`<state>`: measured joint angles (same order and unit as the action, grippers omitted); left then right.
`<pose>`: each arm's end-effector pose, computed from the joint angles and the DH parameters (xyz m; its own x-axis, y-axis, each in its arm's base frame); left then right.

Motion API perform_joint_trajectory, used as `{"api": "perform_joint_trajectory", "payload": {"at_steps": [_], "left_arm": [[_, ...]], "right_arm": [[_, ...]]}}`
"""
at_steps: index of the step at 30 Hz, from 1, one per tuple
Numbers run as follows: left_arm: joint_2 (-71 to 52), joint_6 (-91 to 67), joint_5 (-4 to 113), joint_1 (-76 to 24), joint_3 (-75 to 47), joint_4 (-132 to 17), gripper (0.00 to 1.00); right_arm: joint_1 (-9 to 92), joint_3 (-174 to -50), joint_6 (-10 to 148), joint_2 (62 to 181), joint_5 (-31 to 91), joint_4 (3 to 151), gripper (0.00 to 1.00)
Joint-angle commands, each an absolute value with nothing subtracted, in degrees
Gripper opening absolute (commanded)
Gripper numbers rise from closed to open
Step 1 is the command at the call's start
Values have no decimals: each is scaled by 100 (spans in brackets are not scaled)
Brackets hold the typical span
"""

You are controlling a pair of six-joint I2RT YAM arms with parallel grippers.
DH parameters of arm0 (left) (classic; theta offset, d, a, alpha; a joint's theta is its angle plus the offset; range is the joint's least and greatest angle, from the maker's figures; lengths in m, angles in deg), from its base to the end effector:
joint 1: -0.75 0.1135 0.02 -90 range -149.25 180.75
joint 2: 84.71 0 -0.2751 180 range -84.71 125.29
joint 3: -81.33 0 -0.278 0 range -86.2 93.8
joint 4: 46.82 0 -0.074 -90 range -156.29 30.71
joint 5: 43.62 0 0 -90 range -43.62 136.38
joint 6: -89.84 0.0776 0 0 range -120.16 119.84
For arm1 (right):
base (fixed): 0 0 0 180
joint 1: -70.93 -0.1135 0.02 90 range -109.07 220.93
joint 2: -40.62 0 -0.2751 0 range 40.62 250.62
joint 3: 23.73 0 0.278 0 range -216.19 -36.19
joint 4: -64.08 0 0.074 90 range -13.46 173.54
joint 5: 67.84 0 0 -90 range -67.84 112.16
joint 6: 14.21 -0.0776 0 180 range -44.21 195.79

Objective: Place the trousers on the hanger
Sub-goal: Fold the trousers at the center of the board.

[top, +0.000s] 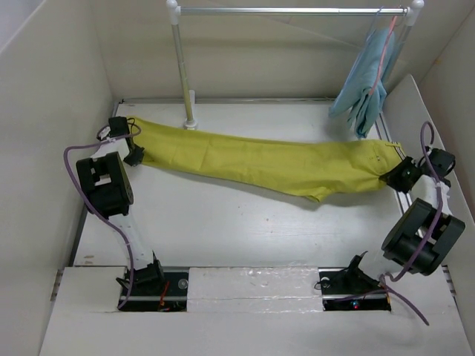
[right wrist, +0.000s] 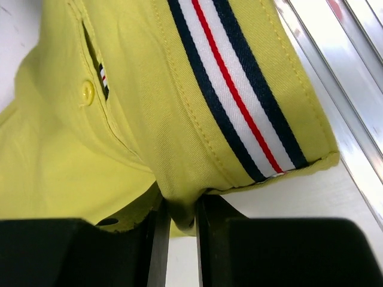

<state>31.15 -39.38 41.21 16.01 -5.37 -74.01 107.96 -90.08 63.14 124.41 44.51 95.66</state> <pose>0.4752 0.1369 0.1389 -0.3692 -0.7535 -0.5441 -0.7122 0.6055 -0.3553 0.2980 -0.1879 0.1936 -0.5097 0.6382 -0.5770 0.4812 0.7674 0.4237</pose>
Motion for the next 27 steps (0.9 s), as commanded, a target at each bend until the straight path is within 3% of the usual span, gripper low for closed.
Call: {"api": "perform_joint_trajectory", "payload": {"at_steps": [1,7,8,9,10,11,12,14,19,20,22,23,26,27], "left_arm": [[2438,-3558,2713,1841,-911,-7695,0],[1506,-3672,2450,1841,-1902,-8257,0],[1279,-3689,2441,1841,-2045,-8205,0],[1155,-3689,2536,1841,-2133,-8153,6],[910,-3681,2703,1841,-2256,-8100,34],[812,-3681,2704,1841,-2274,-8099,34],[741,-3785,2922,1841,-2240,-8152,52],[487,-3830,3073,1841,-2161,-8222,58],[64,-3883,2749,1639,-2230,-8241,52],[107,-3883,2896,1848,-2248,-8049,52],[247,-3909,3125,2060,-2205,-7863,52],[492,-3918,3283,2226,-2126,-7784,52],[1115,-3918,3267,2298,-1626,-7922,53],[1223,-3927,3293,2298,-1520,-7906,53]], "right_arm": [[11267,-8946,6962,12113,3561,9596,0],[11636,-8639,7226,11585,3657,9966,0],[11637,-8647,7253,11576,3719,9983,9],[11637,-8690,7297,11576,3858,9992,35],[11637,-8839,7341,11637,3999,10053,52],[11637,-8901,7350,11647,4166,10045,52],[11428,-8997,7385,11647,4411,10080,59],[11163,-9208,7403,11534,4466,10229,60],[10038,-8929,7254,11085,4878,9898,56],[9863,-8841,7245,10962,4949,9852,50],[9180,-8665,7253,10900,4950,9721,32],[8941,-8612,7236,10891,4950,9685,2],[8035,-8515,7297,10952,4924,9474,0],[7824,-8498,7315,11031,4941,9413,4]]}}
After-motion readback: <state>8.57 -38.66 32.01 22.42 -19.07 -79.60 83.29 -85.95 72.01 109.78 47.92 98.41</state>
